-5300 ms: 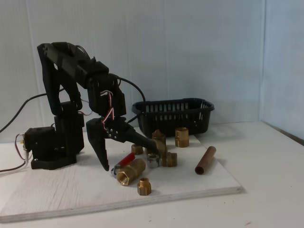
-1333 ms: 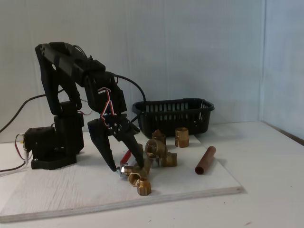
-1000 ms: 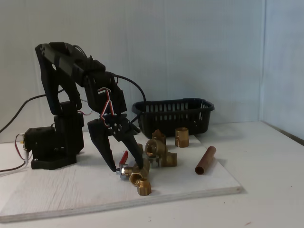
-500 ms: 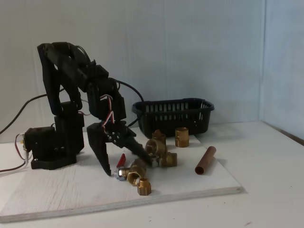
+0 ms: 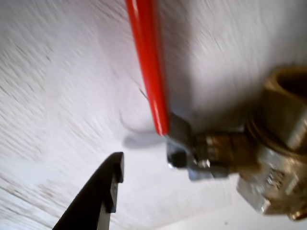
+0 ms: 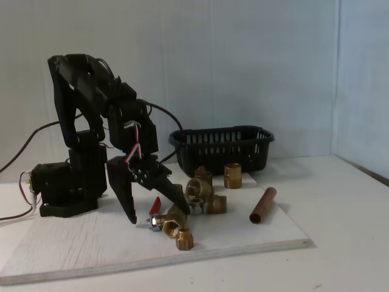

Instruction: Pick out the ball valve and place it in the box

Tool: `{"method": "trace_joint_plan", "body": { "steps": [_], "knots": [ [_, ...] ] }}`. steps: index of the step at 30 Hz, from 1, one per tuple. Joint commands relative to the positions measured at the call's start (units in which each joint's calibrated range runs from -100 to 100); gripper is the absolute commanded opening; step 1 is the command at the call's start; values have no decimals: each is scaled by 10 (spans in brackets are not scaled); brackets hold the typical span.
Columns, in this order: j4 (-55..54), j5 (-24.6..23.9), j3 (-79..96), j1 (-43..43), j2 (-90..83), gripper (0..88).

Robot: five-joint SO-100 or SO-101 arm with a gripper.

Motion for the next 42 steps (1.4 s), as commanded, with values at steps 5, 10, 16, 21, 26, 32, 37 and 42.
{"method": "trace_joint_plan", "body": {
  "steps": [5,10,16,21,26,32,37,42],
  "knots": [
    [106,30,-135,20,-4,463],
    [112,34,-144,25,-4,463],
    [95,34,-146,10,20,463],
    [99,31,-185,-17,102,463],
    [151,20,-275,-19,169,463],
    [247,22,-399,-19,252,463],
    [281,22,-469,-17,325,463],
    [310,22,-522,-17,374,463]
  ]
}}
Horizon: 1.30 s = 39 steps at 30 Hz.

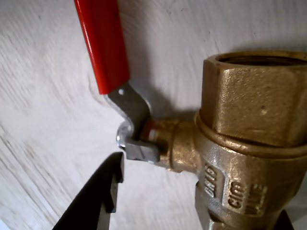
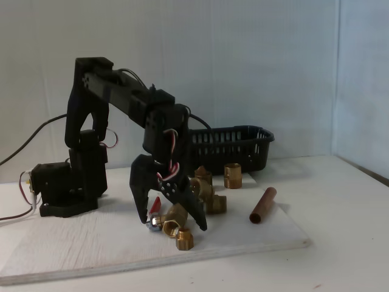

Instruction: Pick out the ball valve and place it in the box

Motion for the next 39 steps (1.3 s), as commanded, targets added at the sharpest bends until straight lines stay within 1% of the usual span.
{"method": "trace_joint_plan", "body": {
  "steps": [1,8,13,20,31,33,37,39],
  "knots": [
    [27,-2,-48,-3,13,463],
    [50,0,-82,-6,29,463],
    [50,45,-76,-6,26,465],
    [49,81,-84,-9,22,463],
    [49,80,-83,-20,23,461],
    [49,80,-83,-20,23,442],
    [49,80,-83,-21,24,342],
    [49,80,-83,-21,25,316]
  ]
}}
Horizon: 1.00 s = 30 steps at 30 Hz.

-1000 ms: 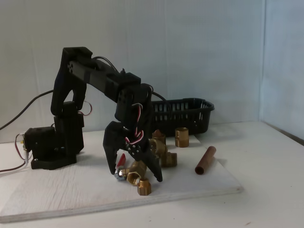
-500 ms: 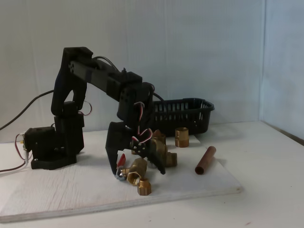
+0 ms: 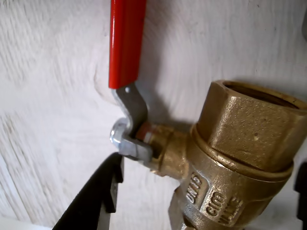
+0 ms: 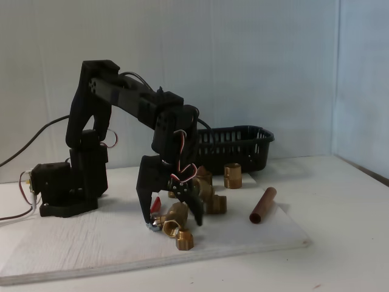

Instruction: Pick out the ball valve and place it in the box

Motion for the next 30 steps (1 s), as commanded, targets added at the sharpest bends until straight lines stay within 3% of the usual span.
{"method": "trace_joint_plan", "body": {
  "steps": [1,30],
  "knots": [
    [10,1,-20,-6,-9,312],
    [-33,19,-50,18,2,313]
  ]
}}
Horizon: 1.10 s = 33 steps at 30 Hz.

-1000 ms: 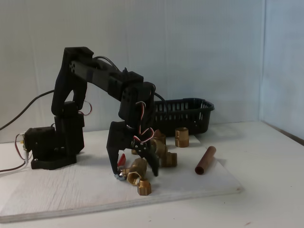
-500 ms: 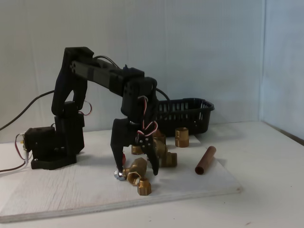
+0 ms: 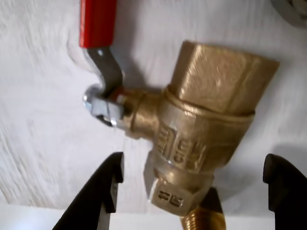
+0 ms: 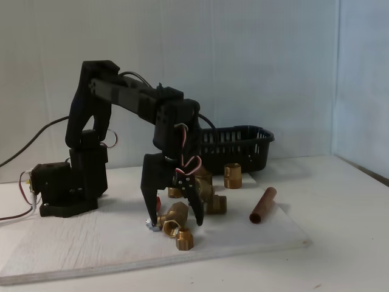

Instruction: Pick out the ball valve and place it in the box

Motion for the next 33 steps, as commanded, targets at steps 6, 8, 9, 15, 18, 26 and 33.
{"method": "trace_joint_plan", "body": {
  "steps": [6,8,9,15,18,26,33],
  "knots": [
    [-21,0,-1,7,-6,313],
    [-26,0,17,7,-12,313],
    [-35,0,31,7,-13,313],
    [-108,0,147,4,-81,313],
    [-125,0,199,1,-126,313],
    [-129,-6,219,-6,-151,308],
    [-184,-24,214,-7,-172,308]
  ]
}}
